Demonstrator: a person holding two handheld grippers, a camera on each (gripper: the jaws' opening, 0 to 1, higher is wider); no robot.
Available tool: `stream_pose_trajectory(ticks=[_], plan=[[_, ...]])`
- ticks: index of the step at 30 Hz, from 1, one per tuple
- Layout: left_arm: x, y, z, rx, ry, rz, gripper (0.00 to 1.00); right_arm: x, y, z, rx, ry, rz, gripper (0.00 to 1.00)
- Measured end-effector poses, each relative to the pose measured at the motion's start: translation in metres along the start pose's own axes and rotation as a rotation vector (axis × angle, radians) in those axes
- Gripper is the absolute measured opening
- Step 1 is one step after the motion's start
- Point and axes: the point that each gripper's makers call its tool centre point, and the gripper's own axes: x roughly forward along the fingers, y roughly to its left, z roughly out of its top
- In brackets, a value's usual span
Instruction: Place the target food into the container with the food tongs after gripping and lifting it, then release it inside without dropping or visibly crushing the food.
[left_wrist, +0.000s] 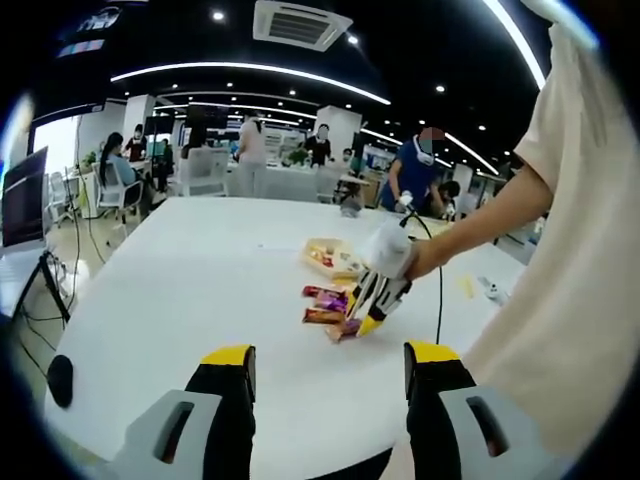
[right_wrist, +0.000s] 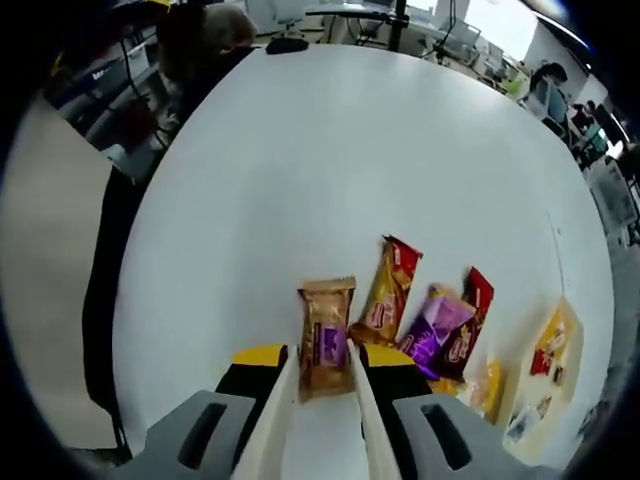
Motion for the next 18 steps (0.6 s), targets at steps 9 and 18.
stream_pose_trajectory(ticks=[9,18], plan=[[-0.001,0.0,-0.0009,-0.001,0.0,0.003,0.59,0.0021,0.0022,0.0014,0.024,-0.005,0.005,0.25],[-0.0019,0.0002,-0.0015,-0.005,-0.003,0.006,0.6,0.0018,0.0025,0.0016,0.057,-0.007,0.01,0.23]])
